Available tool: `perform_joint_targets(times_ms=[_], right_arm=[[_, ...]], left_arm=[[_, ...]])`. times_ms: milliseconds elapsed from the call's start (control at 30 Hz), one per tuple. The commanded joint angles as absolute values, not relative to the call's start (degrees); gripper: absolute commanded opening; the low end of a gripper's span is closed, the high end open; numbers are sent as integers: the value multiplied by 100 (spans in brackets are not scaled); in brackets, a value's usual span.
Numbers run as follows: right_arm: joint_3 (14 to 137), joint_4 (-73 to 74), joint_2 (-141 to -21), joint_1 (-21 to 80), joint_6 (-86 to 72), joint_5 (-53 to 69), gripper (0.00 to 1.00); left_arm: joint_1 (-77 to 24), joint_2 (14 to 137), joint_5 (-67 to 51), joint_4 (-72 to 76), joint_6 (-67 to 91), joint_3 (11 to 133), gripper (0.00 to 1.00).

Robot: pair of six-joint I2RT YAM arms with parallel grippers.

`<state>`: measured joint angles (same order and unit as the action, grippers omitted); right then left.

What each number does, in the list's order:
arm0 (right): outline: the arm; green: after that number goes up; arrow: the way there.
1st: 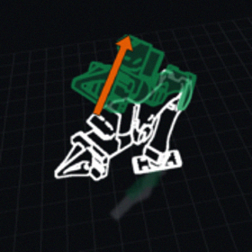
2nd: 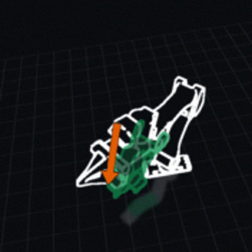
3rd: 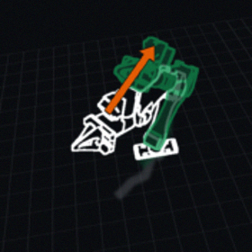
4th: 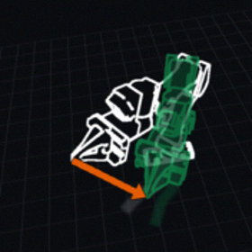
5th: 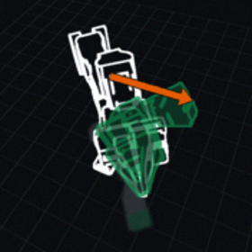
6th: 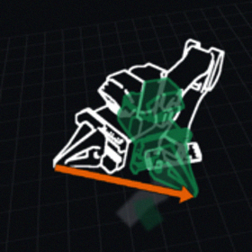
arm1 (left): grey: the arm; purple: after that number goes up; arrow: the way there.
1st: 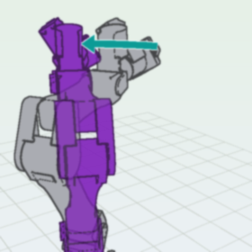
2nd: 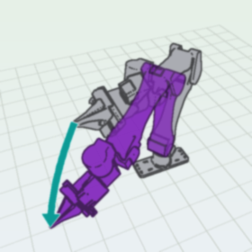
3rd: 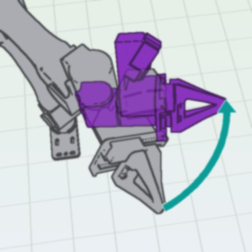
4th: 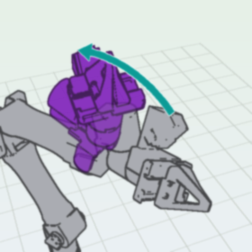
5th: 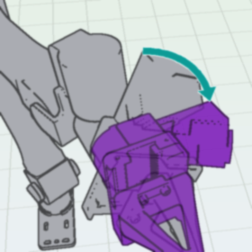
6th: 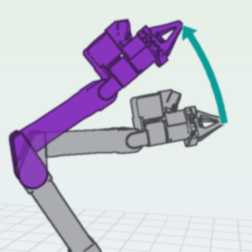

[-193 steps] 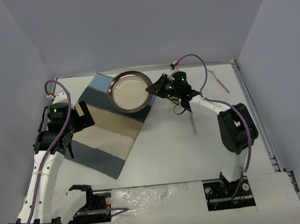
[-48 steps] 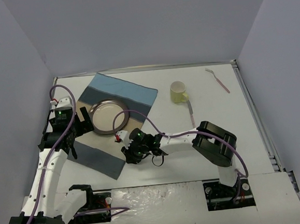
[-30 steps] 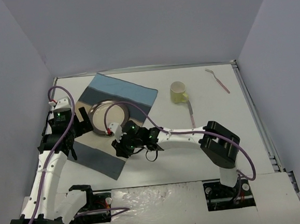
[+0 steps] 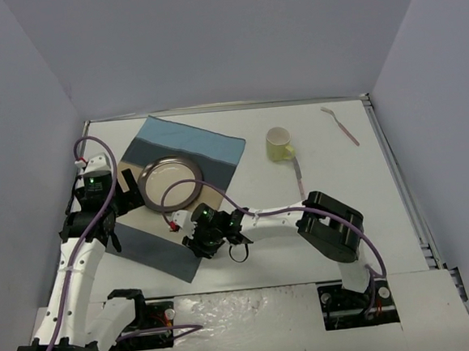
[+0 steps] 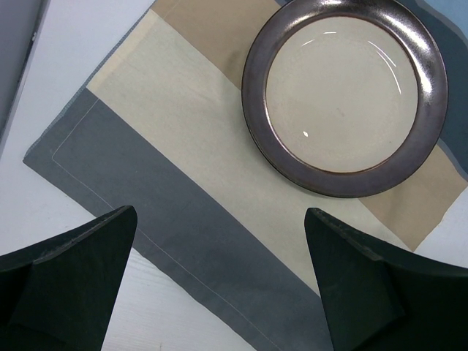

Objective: Set the dinner table for one person

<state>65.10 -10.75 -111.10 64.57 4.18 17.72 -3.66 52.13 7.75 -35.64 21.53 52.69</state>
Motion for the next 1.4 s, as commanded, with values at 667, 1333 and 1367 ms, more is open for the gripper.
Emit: perform_joint_targets(times_ms=[667,1333,1367], right_arm=[[5822,-176,-7943,2614,-699,151,70],[7200,-287,-9740,1371,86,687,66],[7281,-299,-9838,1371,184,752,66]], left_arm=[[-1024,6230,237,-3300,2214,6459,97],[-1304,7078,275,-3035,1805,6551,97],[-1299,7060,290,-3041,1793,6546,97]])
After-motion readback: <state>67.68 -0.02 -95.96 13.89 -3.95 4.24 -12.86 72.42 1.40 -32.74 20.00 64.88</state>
